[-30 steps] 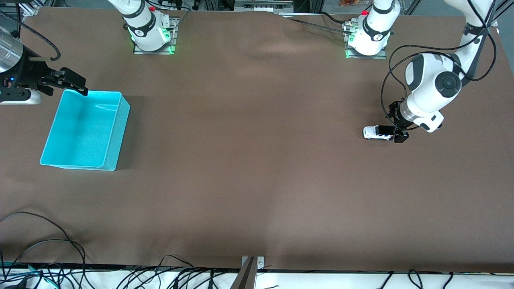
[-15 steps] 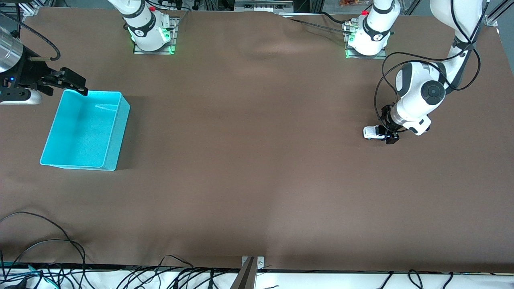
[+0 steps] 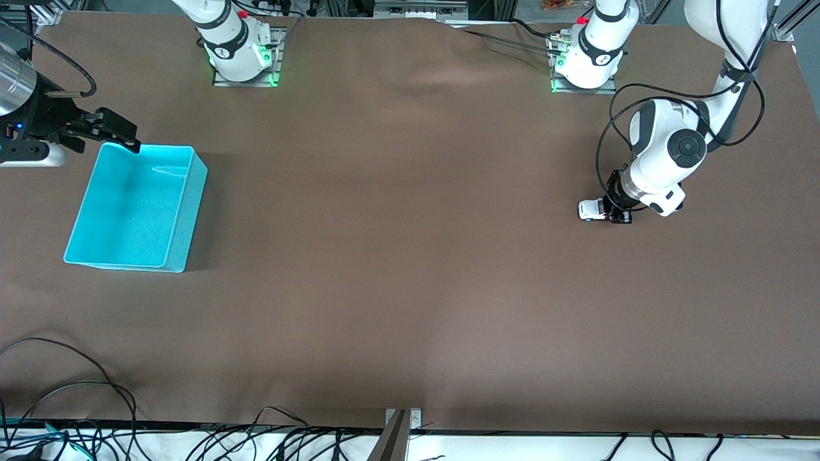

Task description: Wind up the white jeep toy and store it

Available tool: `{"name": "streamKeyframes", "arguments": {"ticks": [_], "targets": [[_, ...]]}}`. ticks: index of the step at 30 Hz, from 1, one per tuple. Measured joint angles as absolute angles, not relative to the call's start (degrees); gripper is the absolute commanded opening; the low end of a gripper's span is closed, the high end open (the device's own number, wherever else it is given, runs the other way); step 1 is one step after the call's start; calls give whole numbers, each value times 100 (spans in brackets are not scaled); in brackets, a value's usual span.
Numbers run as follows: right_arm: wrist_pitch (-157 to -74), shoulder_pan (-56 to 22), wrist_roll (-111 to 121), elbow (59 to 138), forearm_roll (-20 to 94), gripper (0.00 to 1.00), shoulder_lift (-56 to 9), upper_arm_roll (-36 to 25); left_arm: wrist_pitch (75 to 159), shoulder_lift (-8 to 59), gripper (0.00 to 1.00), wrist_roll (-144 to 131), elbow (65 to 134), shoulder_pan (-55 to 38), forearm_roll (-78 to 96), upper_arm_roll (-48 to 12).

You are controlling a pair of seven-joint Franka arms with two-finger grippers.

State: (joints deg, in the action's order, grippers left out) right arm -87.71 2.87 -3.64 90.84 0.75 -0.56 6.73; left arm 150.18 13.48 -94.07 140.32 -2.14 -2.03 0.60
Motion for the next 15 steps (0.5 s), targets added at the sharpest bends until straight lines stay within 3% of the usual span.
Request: {"name": "streamKeyframes", "arguments": {"ticks": [15], "targets": [[-8771,287,-364,9084,75,100,-56,673,15058,1336,3,-9899,14022,-343,-444,-383]]}}
